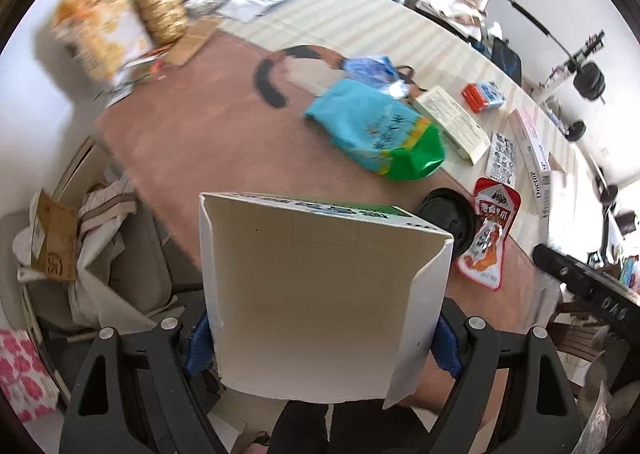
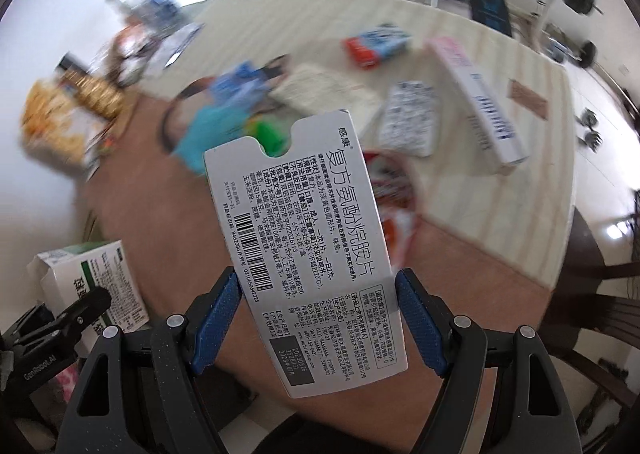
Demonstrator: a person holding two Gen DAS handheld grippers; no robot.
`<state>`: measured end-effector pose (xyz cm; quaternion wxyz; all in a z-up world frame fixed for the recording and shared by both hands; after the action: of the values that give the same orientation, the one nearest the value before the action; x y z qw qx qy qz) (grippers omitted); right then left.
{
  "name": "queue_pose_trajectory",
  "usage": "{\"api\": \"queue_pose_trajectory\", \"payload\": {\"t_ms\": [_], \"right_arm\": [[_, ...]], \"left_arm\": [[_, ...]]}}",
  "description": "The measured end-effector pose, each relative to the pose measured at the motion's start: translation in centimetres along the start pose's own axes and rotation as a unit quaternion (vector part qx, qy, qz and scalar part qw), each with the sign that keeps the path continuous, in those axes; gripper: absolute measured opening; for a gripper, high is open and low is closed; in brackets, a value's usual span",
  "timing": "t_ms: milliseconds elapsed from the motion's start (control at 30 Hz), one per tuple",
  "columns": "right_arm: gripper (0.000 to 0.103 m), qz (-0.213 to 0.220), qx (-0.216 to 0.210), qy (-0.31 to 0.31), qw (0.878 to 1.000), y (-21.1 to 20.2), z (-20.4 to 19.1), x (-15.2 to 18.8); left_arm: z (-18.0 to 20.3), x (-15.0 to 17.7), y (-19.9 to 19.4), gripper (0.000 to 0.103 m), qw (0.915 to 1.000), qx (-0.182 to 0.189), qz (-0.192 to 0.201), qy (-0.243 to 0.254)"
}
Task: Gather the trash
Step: 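Carry the white box and leaflet card down toward the wastebasket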
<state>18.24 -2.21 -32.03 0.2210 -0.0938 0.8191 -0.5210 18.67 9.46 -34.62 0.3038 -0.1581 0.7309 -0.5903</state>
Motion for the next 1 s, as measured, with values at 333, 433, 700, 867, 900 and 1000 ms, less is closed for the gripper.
{"api": "queue_pose_trajectory", "payload": {"t_ms": [333,433,700,867,900,1000], "right_arm": [[0.08,-0.068,-0.045,-0.091,0.993,7.7,-12.8,13.4],[0.08,-0.111,-0.044,-0.122,0.985,12.6,-14.8,18.5],[0.08,-0.213,-0.029,-0.162,0.963,27.3,-14.4,28.6],[0.08,-0.25,-0.012,-0.16,0.955,38.4,-10.8,31.6],[0.08,-0.257,-0.006,-0.163,0.953,41.0,-10.1,32.2],[0.08,-0.273,0.003,-0.175,0.946,46.3,-8.9,33.4]], "left_arm": [[-15.1,11.1,1.8,0.084,0.9926,0.0,-0.034,-0.117],[-18.4,14.6,5.5,0.084,0.9861,-0.006,-0.066,-0.152],[-22.0,22.5,20.7,0.084,0.9607,0.012,-0.151,-0.233],[-21.9,25.4,31.4,0.085,0.9441,0.038,-0.194,-0.264],[-21.8,25.9,33.6,0.086,0.9402,0.048,-0.199,-0.272],[-21.8,26.6,38.6,0.089,0.9354,0.054,-0.207,-0.281]]}}
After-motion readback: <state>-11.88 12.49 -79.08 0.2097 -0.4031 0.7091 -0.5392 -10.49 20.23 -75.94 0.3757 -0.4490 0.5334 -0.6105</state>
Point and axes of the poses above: each gripper's, at about its wrist camera, not at the fingertips, and y roughly the way its jaws point, z to its right, x to its underside, the point moved 10 cm from there along y, roughly the way its jaws point, and after that the axes turned 12 degrees about -x, right-handed, at the moved point
